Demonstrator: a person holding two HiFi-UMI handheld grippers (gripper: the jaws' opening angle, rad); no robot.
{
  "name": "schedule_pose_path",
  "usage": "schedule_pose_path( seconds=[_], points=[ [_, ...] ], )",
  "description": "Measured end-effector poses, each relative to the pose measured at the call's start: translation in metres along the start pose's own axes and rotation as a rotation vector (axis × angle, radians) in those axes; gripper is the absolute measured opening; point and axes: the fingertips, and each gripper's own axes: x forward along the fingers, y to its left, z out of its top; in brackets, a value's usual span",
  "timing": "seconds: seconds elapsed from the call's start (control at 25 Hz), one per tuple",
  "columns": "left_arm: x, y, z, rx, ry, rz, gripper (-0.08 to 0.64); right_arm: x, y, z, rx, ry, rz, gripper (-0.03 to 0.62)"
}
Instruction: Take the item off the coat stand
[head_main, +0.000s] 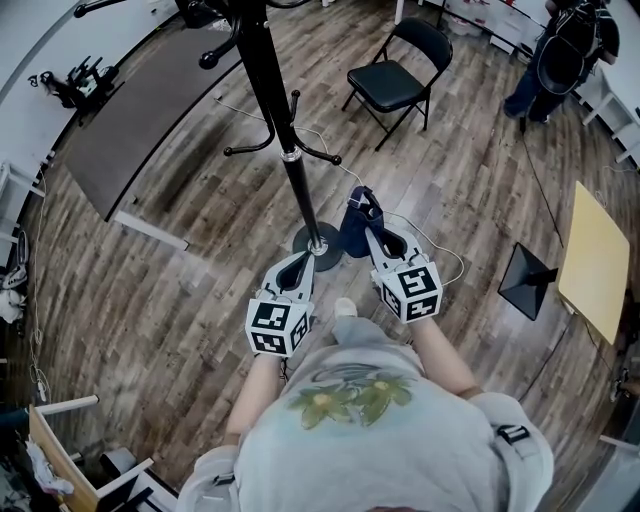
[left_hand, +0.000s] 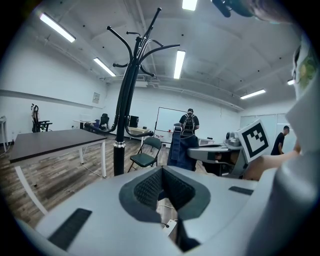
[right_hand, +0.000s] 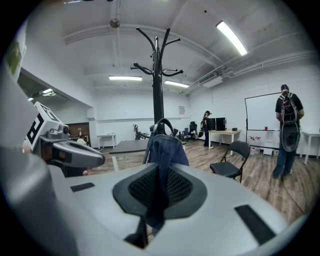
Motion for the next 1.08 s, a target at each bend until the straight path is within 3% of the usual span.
schedule_pose_path(
  seconds=[1.08],
  points=[
    [0.0044,0.0089,-0.0001,-0.018,-0.004,-0.002,0.015,0.0026,0.0018,-0.0004,-0.007,-0.001,0.018,0.026]
  ],
)
